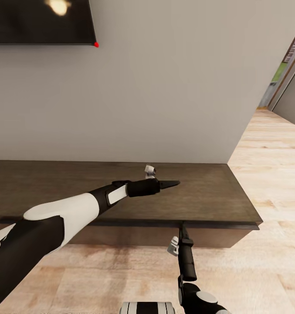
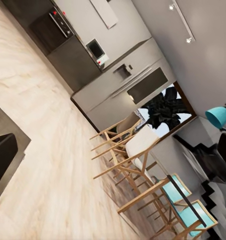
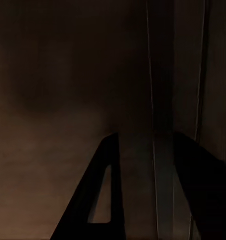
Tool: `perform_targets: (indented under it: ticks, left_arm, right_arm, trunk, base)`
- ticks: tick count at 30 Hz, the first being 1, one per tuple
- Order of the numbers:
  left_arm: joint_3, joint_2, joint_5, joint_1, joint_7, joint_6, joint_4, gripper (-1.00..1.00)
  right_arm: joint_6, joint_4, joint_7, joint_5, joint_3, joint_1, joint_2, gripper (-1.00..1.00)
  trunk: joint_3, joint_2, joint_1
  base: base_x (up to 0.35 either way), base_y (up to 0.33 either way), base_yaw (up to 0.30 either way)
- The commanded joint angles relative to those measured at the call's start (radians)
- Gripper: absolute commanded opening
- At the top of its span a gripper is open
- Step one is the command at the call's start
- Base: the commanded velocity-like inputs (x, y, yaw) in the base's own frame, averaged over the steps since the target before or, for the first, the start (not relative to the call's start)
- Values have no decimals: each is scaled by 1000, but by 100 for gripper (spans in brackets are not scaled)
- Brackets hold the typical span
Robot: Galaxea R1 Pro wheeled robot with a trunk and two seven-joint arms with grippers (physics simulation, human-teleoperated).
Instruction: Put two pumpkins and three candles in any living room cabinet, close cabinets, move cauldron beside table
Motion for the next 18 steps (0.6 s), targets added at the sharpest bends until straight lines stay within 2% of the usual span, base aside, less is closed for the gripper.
perform_targets:
  ticks: [1,18]
  left_arm:
    - [0,0,0,0,0,0,-1,100]
    - [0,0,0,1,2,-2,-2,100]
  right_arm:
    - [0,-1,1,0,0,0,0,-100]
    - [6,-37,-3,0,-2,0,-4,-100]
  trunk:
    - [0,0,0]
    - [0,0,0]
  base:
    - [-13,6,0]
    - [-1,0,0]
